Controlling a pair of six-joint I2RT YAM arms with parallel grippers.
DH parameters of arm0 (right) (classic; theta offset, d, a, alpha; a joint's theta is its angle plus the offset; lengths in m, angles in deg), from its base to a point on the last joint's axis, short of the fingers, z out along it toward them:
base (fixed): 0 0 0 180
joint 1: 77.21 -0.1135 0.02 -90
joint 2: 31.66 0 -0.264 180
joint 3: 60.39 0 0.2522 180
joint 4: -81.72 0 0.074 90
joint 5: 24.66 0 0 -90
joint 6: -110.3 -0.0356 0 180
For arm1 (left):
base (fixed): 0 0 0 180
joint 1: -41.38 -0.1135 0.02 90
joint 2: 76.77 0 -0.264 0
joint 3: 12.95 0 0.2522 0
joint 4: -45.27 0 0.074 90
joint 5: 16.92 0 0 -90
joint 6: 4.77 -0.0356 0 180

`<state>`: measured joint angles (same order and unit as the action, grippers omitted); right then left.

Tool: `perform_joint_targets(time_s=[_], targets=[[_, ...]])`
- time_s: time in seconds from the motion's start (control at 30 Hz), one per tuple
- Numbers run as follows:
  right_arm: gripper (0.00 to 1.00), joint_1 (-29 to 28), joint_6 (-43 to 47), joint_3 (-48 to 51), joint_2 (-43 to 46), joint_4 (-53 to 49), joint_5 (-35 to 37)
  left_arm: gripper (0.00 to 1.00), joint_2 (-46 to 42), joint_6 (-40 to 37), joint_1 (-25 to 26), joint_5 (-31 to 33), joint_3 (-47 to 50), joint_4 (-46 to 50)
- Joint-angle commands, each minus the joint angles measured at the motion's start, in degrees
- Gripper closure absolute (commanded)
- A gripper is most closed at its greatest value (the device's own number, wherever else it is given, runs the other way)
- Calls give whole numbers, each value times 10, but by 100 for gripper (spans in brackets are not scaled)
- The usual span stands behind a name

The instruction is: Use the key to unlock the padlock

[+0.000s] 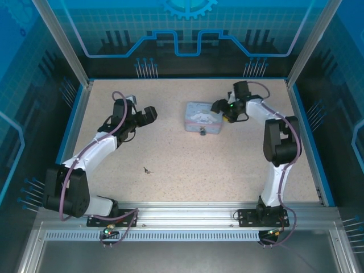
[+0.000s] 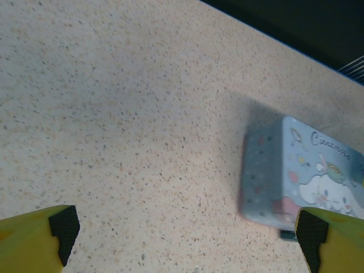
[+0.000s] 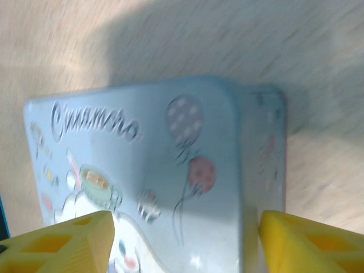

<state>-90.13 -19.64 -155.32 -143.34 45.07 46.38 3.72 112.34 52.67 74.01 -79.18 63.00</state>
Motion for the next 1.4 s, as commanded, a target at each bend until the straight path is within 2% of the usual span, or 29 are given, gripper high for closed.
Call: perform_joint_targets(time_s=[0.0, 0.13, 0.33, 0.63, 0.87, 1.1, 1.37], targets=[[24, -42, -29, 45, 53, 53, 41, 1, 19, 13, 10, -12, -18, -18], [20, -54, -52, 74, 80, 63, 93, 1, 58, 19, 14, -13, -30, -39], [21, -54, -58, 40, 51, 44, 93, 1, 154, 7, 31, -29, -111, -38], [29, -59, -109, 55, 26, 103, 40, 1, 282, 29, 68, -57, -231, -30], [34, -65, -121, 62, 14, 121, 19, 1, 288, 49, 95, -62, -220, -51], [35, -74, -105, 64, 18, 113, 17, 1, 247, 77, 109, -73, -151, -103], [38, -84, -102, 76, 28, 114, 18, 1, 215, 92, 128, -74, -112, -120]])
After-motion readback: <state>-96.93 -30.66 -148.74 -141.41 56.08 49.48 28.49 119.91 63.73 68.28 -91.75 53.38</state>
